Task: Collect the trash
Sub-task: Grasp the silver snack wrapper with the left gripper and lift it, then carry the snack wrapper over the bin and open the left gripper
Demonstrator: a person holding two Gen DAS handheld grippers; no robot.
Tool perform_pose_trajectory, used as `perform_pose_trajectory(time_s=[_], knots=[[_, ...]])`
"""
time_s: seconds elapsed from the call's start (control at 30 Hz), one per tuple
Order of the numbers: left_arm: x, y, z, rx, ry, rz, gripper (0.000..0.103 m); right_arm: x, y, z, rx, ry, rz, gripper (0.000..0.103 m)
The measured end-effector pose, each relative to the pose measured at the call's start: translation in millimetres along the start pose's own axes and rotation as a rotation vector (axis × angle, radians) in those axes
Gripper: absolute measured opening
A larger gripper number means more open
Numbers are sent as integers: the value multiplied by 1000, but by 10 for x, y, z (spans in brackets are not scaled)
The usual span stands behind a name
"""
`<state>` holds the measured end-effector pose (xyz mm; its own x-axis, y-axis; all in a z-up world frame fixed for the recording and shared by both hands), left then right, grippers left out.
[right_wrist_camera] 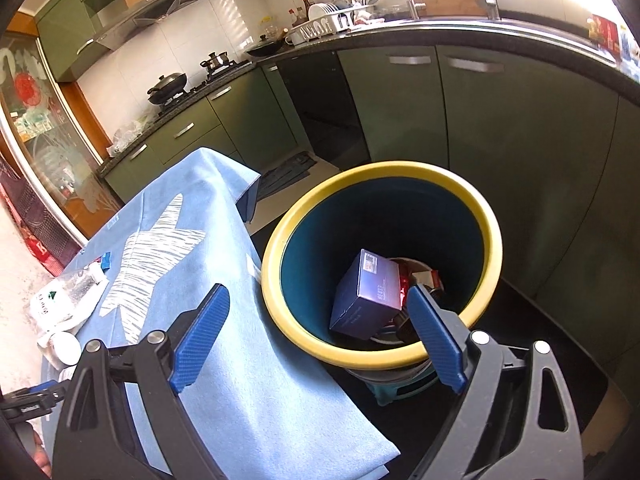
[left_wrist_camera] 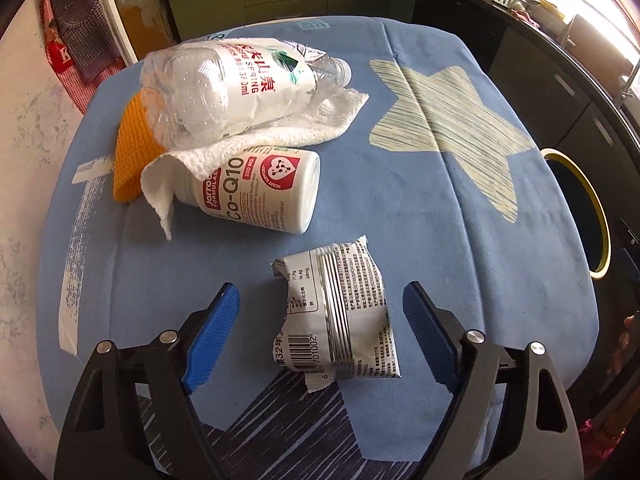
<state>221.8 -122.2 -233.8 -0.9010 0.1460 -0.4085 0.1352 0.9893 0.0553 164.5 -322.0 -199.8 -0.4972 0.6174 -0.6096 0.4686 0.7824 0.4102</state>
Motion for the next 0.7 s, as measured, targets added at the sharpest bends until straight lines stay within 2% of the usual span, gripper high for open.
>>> perform_pose_trajectory(time_s=[0.13, 0.2, 0.43, 0.7], knots=[[44, -19, 76, -15, 23, -4, 71, -15, -23, -22, -10, -4, 8, 85], [67, -32, 105, -13, 35, -4, 63, -21, -36, -36, -12, -8, 12, 86], [103, -34, 74, -5, 31, 3, 50, -34, -101, -85, -10, -18, 31, 86], [157, -232, -76, 46, 20, 66, 47, -70, -202, -143, 1, -30, 43, 86]])
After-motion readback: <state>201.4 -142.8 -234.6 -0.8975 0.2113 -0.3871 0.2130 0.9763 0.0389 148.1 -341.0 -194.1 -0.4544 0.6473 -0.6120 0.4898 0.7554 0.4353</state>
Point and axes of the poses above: each gripper's, at about its wrist camera, not at the fingertips, and z roughly the way its jaws point, y to its left, x to its underside, the point moved 10 cm from there along z, roughly the way its jaws point, and after that the axes turned 7 degrees about z, right-handed, at the moved point
